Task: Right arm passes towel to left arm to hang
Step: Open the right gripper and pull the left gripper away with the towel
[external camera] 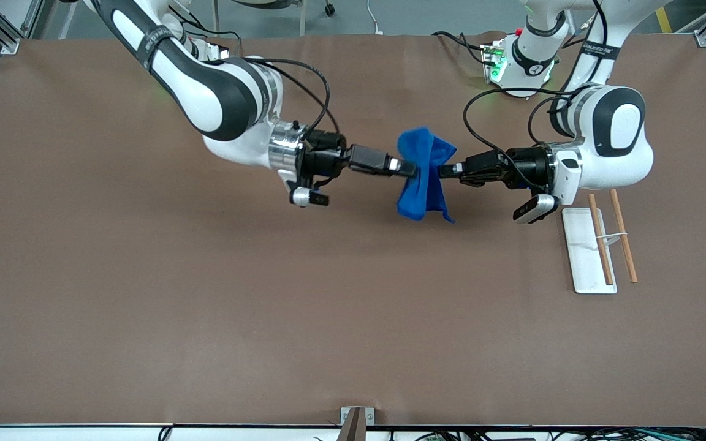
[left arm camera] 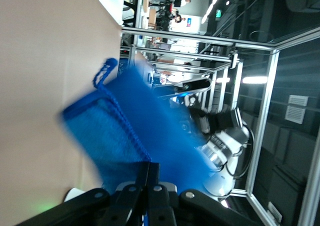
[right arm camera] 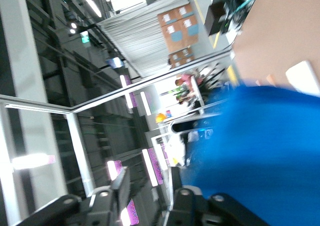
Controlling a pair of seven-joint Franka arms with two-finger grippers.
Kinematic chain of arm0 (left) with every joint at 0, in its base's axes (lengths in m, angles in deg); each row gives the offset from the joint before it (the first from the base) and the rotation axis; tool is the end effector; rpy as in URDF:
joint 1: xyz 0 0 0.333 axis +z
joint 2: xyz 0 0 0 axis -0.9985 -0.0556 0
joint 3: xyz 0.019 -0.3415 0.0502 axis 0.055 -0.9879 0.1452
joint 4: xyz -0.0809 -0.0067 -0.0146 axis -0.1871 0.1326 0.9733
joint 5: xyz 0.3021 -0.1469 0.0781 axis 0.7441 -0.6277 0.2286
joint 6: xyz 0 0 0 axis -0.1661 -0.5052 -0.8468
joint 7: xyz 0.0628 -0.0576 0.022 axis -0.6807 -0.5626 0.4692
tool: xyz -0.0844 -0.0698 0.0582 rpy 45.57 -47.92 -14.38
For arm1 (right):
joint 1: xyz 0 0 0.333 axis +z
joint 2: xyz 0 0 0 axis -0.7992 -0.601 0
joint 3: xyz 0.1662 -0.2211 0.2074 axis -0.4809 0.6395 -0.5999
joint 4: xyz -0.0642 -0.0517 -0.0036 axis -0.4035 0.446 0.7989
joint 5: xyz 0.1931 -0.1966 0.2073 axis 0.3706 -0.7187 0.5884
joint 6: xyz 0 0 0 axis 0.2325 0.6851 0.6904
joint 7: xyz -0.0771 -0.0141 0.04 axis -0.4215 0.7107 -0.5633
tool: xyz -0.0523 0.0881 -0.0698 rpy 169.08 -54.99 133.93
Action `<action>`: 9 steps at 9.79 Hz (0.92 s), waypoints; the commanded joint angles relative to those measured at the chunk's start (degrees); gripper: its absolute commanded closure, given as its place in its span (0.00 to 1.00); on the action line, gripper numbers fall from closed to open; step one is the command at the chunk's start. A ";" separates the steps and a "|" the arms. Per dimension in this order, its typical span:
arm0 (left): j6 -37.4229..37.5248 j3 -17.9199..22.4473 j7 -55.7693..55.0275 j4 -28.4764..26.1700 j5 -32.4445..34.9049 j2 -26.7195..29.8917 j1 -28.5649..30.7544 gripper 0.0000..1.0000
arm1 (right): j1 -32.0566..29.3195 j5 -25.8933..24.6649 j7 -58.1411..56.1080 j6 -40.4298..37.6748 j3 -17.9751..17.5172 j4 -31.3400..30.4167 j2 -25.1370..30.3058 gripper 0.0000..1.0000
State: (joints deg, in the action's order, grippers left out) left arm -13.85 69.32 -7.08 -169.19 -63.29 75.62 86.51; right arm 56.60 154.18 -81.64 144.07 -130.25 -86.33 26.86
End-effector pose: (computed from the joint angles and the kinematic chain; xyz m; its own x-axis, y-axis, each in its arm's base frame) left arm 0.4924 -0.1958 0.4591 0.9950 0.0152 -0.0986 0.0992 -0.0504 0.9938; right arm 0.5255 0.4223 0.4960 0.9318 -0.2515 -0.2618 -0.2485 0.0840 -0.9650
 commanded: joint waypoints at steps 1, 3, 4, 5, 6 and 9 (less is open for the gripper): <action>-0.92 1.54 -1.35 1.33 7.08 -0.91 0.30 1.00 | -4.05 -6.59 -0.52 0.04 -0.75 -3.57 0.44 0.00; -0.48 4.87 -5.57 5.72 18.22 -0.65 0.30 1.00 | -6.61 -18.60 -0.25 -0.31 0.82 -6.29 0.35 0.00; -0.13 6.98 -6.29 7.31 23.41 -0.65 0.30 1.00 | -6.79 -24.49 -0.25 -0.40 3.01 -7.44 0.35 0.00; 0.05 8.91 -6.99 9.06 28.07 -0.65 0.30 1.00 | -6.88 -30.90 -0.17 -0.92 5.20 -7.71 0.09 0.00; 0.83 10.93 -9.17 11.43 34.30 -0.65 0.30 1.00 | -6.88 -35.84 -0.16 -4.67 8.88 -7.72 -0.08 0.00; 1.10 18.31 -8.32 15.31 47.78 -1.26 0.39 1.00 | -6.79 -51.58 0.10 -22.16 23.47 -5.79 0.35 0.00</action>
State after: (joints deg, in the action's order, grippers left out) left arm -13.15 85.01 -16.32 -154.86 -19.47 75.84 87.02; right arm 49.71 106.93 -82.13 125.79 -110.15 -92.56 25.97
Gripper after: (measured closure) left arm 0.982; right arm 0.000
